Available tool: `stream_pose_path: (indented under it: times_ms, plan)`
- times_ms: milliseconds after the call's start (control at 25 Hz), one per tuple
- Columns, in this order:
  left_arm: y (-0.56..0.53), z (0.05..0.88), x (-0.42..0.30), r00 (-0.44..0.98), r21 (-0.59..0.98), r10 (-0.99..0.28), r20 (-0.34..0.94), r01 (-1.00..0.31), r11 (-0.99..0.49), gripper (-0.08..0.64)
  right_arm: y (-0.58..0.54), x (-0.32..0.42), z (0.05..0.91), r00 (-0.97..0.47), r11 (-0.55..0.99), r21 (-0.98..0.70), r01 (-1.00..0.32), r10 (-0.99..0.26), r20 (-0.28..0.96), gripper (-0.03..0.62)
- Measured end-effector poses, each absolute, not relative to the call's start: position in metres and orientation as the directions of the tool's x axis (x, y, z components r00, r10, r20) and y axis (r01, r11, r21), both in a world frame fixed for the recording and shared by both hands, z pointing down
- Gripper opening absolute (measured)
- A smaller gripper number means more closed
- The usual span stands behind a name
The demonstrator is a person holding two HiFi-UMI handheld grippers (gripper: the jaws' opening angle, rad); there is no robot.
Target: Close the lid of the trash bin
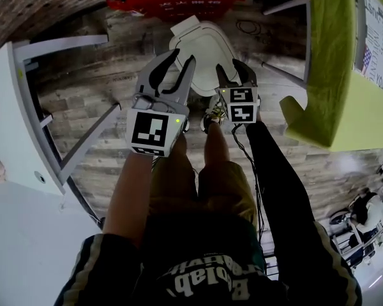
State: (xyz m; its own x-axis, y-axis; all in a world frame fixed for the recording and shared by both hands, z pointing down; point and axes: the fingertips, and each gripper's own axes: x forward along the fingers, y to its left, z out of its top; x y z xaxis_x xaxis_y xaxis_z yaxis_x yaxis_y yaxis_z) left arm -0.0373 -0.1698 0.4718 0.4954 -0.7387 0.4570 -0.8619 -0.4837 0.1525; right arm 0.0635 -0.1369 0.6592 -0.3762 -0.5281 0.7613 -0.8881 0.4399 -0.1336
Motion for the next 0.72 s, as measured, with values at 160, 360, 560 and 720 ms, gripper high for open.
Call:
stream_pose_path:
  times_ms: [160,360,560,720]
  plan:
    - [-0.168,0.445,-0.031,0.505,0.145,-0.742,0.441,-0.856,-0.496,0.117,-0.144,0.063,0.622,-0.385,0.427,-0.138,-0.894,-0.571,0.725,0.196]
    - [-0.163,0.415,-0.027,0.500,0.124,-0.753,0.429,-0.858,-0.499,0.117,-0.148,0.062,0.576,-0.401,0.427,-0.139,-0.894,-0.619,0.676,0.190]
    - [-0.156,0.385,-0.028,0.484,0.096,-0.766,0.422,-0.865,-0.493,0.117,-0.154,0.063,0.527,-0.420,0.443,-0.130,-0.887,-0.658,0.625,0.189]
    - [-0.145,0.365,-0.030,0.470,0.085,-0.770,0.432,-0.871,-0.485,0.117,-0.159,0.067,0.488,-0.428,0.436,-0.133,-0.890,-0.697,0.576,0.189]
